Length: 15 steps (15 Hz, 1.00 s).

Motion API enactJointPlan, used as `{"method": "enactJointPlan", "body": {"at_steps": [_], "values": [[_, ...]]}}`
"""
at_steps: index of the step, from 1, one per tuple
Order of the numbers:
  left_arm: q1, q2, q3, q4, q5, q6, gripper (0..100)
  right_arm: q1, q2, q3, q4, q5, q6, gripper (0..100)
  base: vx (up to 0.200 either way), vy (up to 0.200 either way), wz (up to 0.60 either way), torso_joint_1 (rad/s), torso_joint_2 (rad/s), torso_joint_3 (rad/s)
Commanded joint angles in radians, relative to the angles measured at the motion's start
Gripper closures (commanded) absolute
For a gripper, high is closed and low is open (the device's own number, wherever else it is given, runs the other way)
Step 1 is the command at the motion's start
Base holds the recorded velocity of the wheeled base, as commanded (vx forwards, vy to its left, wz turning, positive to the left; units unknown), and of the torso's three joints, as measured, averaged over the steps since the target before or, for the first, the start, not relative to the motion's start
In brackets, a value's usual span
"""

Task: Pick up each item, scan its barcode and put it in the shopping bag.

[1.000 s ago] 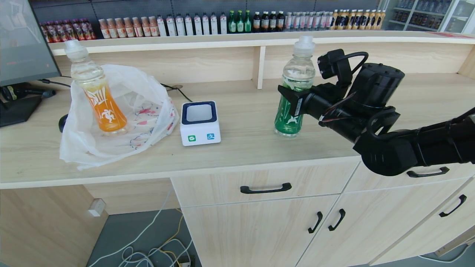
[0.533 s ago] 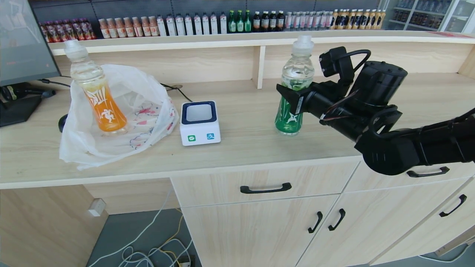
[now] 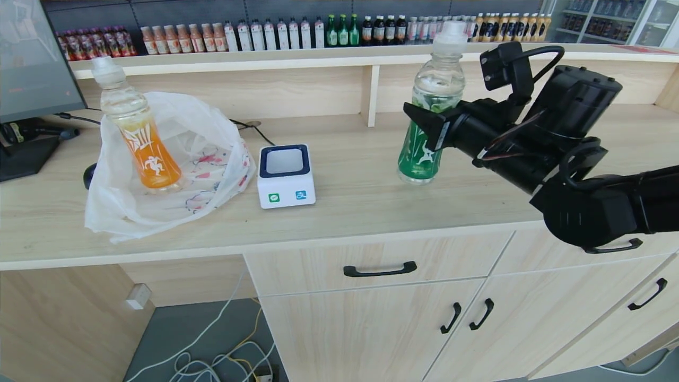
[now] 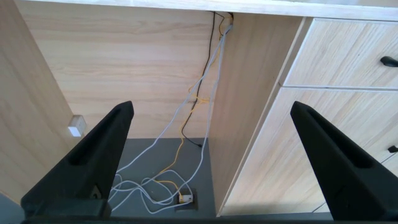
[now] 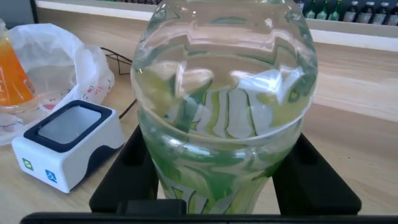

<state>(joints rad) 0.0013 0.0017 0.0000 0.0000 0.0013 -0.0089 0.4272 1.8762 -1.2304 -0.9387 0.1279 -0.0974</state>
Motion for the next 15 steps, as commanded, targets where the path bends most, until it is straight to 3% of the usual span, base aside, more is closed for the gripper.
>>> {"method": "enactJointPlan", "body": {"at_steps": [1,5,10,15], "values": [[0.0,0.0,0.0,0.0,0.0,0.0,0,0.001,-0.101,0.06,-0.002,0.035,0.002,100,0.0,0.0,0.0,0.0,0.0,0.0],[0.0,0.0,0.0,0.0,0.0,0.0,0,-0.001,-0.253,0.23,-0.009,0.13,0.01,100,0.0,0.0,0.0,0.0,0.0,0.0],[0.0,0.0,0.0,0.0,0.0,0.0,0,0.044,-0.436,0.502,-0.045,0.128,-0.018,100,0.0,0.0,0.0,0.0,0.0,0.0],[0.0,0.0,0.0,0.0,0.0,0.0,0,0.104,-0.462,0.657,-0.16,0.125,-0.143,100,0.0,0.0,0.0,0.0,0.0,0.0]]}}
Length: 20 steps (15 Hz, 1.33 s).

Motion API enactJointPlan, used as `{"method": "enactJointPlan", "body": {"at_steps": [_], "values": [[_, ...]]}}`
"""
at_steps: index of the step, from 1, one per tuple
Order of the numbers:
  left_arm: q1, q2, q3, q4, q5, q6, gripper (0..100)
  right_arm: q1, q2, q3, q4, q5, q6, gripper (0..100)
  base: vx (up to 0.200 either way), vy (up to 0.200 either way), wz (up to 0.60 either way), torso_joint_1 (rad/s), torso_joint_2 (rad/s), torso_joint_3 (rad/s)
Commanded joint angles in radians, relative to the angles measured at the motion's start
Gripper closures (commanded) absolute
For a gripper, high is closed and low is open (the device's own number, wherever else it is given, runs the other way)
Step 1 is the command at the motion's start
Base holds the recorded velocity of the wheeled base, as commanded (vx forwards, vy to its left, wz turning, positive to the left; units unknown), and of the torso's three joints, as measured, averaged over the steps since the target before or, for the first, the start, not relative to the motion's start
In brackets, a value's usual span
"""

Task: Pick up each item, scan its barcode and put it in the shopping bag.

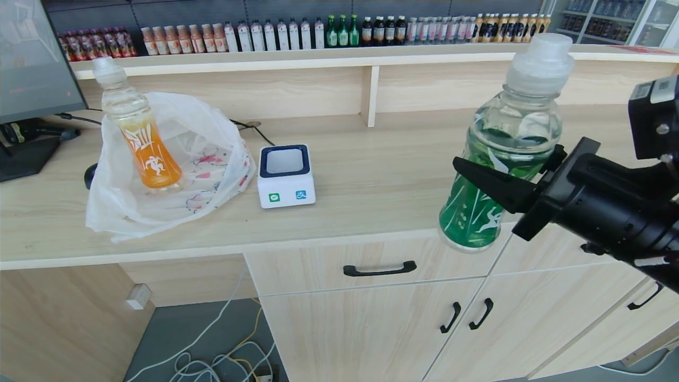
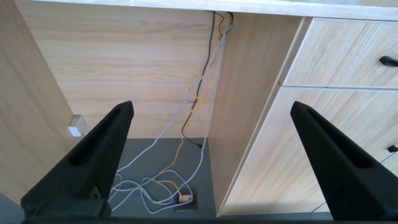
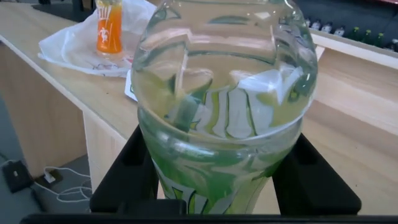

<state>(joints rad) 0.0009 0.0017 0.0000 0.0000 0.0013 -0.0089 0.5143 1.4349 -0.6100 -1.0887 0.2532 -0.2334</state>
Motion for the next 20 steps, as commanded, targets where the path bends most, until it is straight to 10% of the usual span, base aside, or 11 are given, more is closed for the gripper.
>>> {"method": "enactJointPlan", "body": {"at_steps": [1,9,20], "values": [[0.001,0.0,0.0,0.0,0.0,0.0,0,0.018,-0.025,0.056,-0.022,0.0,-0.035,100,0.0,0.0,0.0,0.0,0.0,0.0],[0.001,0.001,0.0,0.0,0.0,0.0,0,0.11,-0.079,0.191,-0.054,-0.002,-0.389,100,0.0,0.0,0.0,0.0,0.0,0.0],[0.001,0.0,0.0,0.0,0.0,0.0,0,0.26,0.101,0.354,-0.482,0.005,-0.882,100,0.0,0.0,0.0,0.0,0.0,0.0]]}}
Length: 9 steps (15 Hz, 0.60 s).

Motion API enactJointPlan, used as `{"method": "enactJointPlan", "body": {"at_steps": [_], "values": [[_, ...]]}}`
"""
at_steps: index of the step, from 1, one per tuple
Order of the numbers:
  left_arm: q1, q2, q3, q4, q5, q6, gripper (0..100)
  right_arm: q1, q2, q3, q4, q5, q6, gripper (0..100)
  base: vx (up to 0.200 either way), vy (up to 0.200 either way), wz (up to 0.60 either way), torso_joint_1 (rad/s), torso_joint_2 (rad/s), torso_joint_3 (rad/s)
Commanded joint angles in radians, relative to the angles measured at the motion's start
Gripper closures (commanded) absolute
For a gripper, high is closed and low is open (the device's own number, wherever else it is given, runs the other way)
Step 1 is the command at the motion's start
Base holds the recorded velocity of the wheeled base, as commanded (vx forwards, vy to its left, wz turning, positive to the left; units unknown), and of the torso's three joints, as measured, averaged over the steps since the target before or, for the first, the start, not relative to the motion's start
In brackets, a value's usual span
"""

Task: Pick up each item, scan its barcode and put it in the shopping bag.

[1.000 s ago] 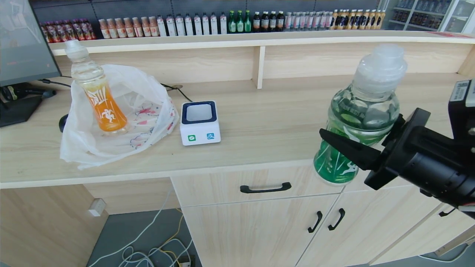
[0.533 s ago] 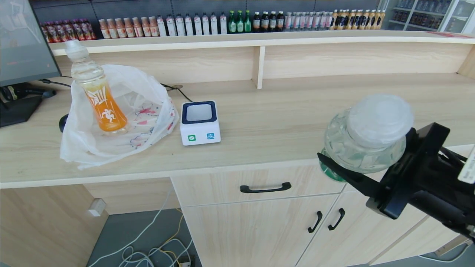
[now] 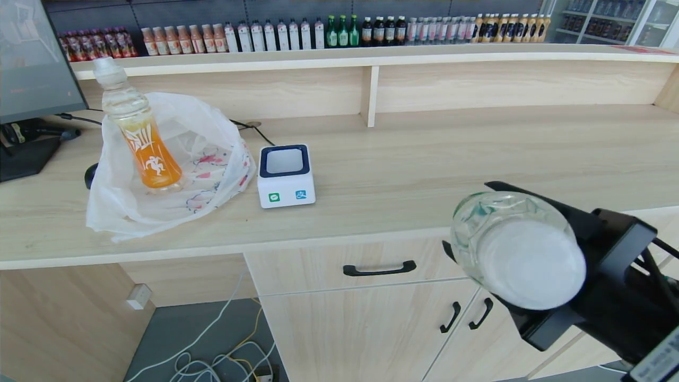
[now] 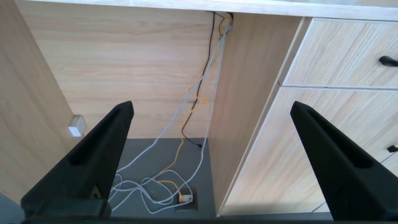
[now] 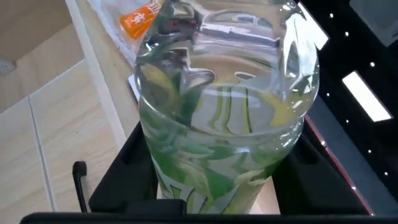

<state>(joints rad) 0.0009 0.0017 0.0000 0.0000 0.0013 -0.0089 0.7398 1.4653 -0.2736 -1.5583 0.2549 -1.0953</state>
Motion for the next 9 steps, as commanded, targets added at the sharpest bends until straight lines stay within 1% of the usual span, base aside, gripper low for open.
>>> {"method": "enactJointPlan", "body": {"at_steps": [1,2,3,6,8,9], "values": [[0.001,0.0,0.0,0.0,0.0,0.0,0,0.07,0.082,0.011,-0.013,0.003,-0.06,100,0.0,0.0,0.0,0.0,0.0,0.0],[0.001,0.001,0.0,0.0,0.0,0.0,0,0.122,0.113,-0.006,-0.013,0.004,-0.133,100,0.0,0.0,0.0,0.0,0.0,0.0],[0.001,0.0,0.0,0.0,0.0,0.0,0,0.155,0.128,-0.015,-0.013,0.004,-0.172,100,0.0,0.0,0.0,0.0,0.0,0.0],[0.001,0.0,0.0,0.0,0.0,0.0,0,0.167,0.124,-0.045,-0.013,0.037,-0.238,100,0.0,0.0,0.0,0.0,0.0,0.0],[0.001,0.0,0.0,0.0,0.0,0.0,0,0.167,0.119,-0.087,-0.013,0.113,-0.322,100,0.0,0.0,0.0,0.0,0.0,0.0],[0.001,0.001,0.0,0.0,0.0,0.0,0,0.167,0.112,-0.098,-0.013,0.126,-0.354,100,0.0,0.0,0.0,0.0,0.0,0.0]]}}
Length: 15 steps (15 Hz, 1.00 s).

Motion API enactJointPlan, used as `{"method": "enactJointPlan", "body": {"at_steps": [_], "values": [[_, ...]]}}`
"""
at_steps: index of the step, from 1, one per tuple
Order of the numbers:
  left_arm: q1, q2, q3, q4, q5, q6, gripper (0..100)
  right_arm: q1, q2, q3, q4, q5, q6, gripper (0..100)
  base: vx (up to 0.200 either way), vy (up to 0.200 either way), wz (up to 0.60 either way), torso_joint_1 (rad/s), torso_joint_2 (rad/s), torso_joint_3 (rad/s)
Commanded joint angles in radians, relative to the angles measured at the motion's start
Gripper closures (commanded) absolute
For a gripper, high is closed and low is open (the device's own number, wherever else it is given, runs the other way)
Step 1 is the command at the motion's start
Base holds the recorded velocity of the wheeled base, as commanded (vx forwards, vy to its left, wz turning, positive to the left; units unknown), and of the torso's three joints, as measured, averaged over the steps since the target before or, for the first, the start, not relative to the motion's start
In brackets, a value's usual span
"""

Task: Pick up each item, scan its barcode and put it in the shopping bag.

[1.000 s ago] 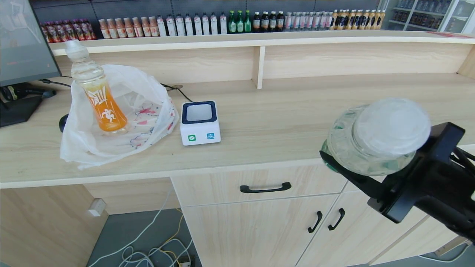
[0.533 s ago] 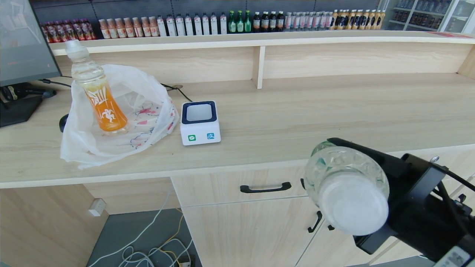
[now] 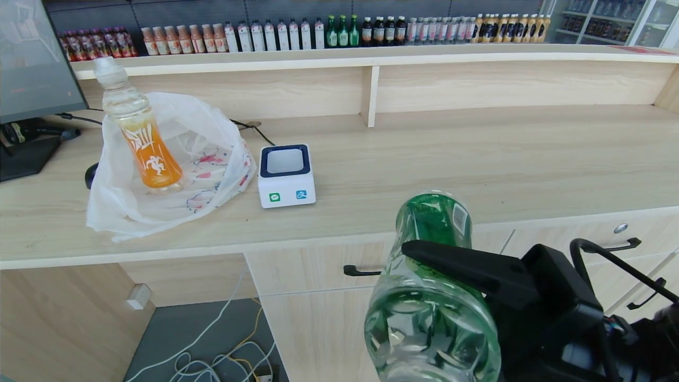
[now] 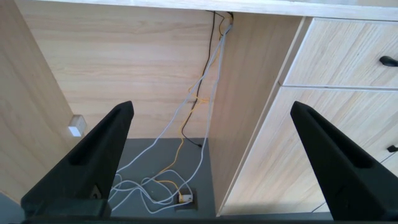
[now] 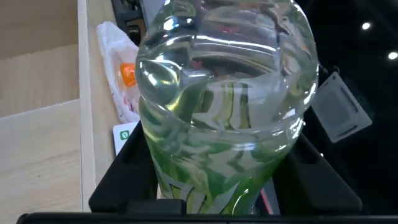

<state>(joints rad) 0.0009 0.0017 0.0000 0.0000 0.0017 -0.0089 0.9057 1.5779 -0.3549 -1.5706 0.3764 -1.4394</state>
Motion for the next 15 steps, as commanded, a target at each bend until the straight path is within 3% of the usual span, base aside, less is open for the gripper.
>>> {"method": "enactJointPlan", "body": {"at_steps": [1,15], "values": [[0.001,0.0,0.0,0.0,0.0,0.0,0,0.001,-0.007,-0.016,0.0,0.006,-0.03,100,0.0,0.0,0.0,0.0,0.0,0.0],[0.001,0.0,0.0,0.0,0.0,0.0,0,0.038,-0.048,-0.006,0.0,0.007,-0.136,100,0.0,0.0,0.0,0.0,0.0,0.0]]}}
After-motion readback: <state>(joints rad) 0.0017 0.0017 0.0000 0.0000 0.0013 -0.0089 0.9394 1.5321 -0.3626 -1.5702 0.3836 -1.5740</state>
